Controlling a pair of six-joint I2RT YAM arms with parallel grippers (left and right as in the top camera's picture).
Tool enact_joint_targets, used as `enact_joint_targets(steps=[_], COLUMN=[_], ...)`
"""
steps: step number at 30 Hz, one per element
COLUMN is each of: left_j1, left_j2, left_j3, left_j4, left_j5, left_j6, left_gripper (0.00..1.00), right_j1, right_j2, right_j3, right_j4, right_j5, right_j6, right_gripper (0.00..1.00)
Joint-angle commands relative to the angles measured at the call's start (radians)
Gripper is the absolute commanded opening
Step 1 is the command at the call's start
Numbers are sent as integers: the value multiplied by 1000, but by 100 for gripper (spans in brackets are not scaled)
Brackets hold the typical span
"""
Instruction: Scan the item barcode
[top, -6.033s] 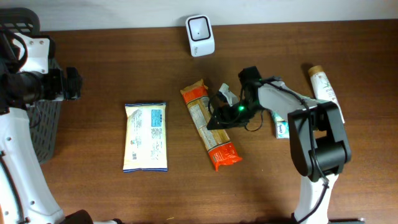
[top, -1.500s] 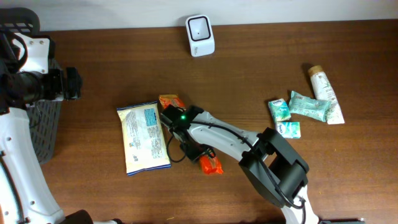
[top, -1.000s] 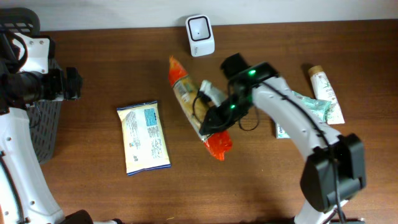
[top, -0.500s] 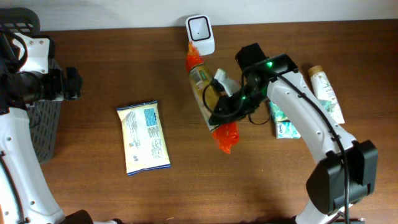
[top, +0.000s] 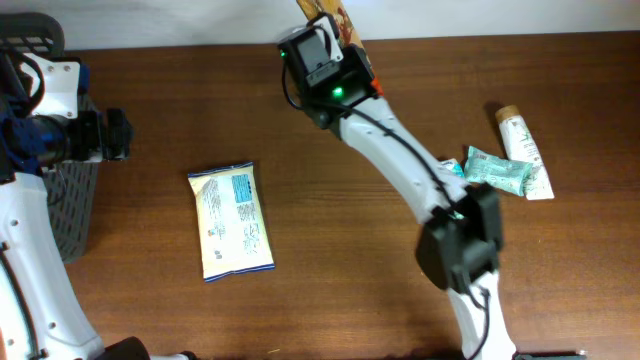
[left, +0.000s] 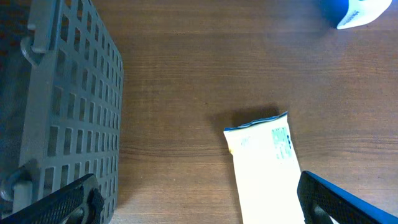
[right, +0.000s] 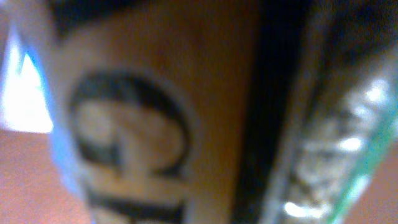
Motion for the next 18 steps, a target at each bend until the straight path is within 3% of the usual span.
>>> enact_joint_targets(steps=[1,5,18], left_j1=[3,3,3], left_j2=[2,2,2], left_j3=[4,4,4], left_j4=[-3,-3,-3], left_j5=[11,11,11], left_j6=[12,12,12], left_gripper=[99,99,99], right_j1=[-32,-51,-51], right_j2=[118,229,235], right_j3=[31,31,31], right_j4=[212,266,276], right_j5=[334,336,336], right_j6=[-151,-153,-124], right_gripper=[4,4,4])
